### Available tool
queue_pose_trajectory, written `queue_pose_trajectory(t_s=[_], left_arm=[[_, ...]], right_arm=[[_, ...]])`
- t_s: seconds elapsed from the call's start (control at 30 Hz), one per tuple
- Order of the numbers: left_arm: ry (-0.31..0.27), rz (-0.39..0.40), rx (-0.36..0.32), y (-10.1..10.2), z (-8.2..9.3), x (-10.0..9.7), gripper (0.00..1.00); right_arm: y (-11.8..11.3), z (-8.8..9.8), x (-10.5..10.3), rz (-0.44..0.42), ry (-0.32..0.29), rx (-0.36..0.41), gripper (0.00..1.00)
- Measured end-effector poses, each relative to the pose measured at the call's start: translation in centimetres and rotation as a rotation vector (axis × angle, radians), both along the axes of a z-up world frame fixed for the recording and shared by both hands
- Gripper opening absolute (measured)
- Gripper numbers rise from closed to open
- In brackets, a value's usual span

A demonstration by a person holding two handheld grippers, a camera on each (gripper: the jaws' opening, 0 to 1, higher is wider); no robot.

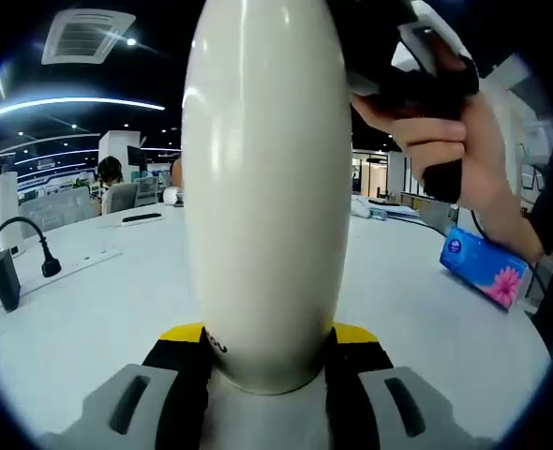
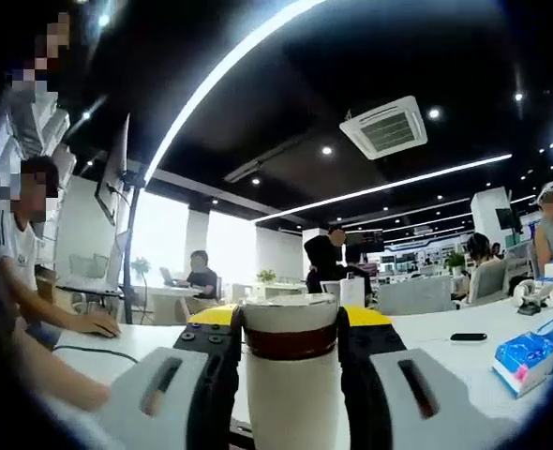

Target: Grasp the water cup twist off the cup lid place the cup lid on the table

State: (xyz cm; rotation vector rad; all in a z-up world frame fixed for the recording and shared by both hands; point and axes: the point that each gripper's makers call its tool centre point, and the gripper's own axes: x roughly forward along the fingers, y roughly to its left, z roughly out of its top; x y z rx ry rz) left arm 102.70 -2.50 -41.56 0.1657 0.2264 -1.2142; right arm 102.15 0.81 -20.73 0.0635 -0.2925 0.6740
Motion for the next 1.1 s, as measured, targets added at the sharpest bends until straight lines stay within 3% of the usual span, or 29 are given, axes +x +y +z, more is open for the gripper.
queue_pose_trajectory(t_s=[0.37, 0.5, 1.1], left_arm=[[0.000, 0.000, 0.000, -0.02, 0.01, -0.01, 0.50], [0.000, -0.001, 0.000, -0.01, 0.04, -0.04, 0.50], [0.000, -0.007, 0.001, -0.10, 0.07, -0.06, 0.49]], right_arm=[[0.11, 0.03, -0.32, 0.155, 0.014, 0.043, 0.43], [0.04, 0.04, -0.39, 0.264, 0.037, 0.095, 0.43], [-0.22, 0.07, -0.57, 0.572, 0.035, 0.121, 0.44]])
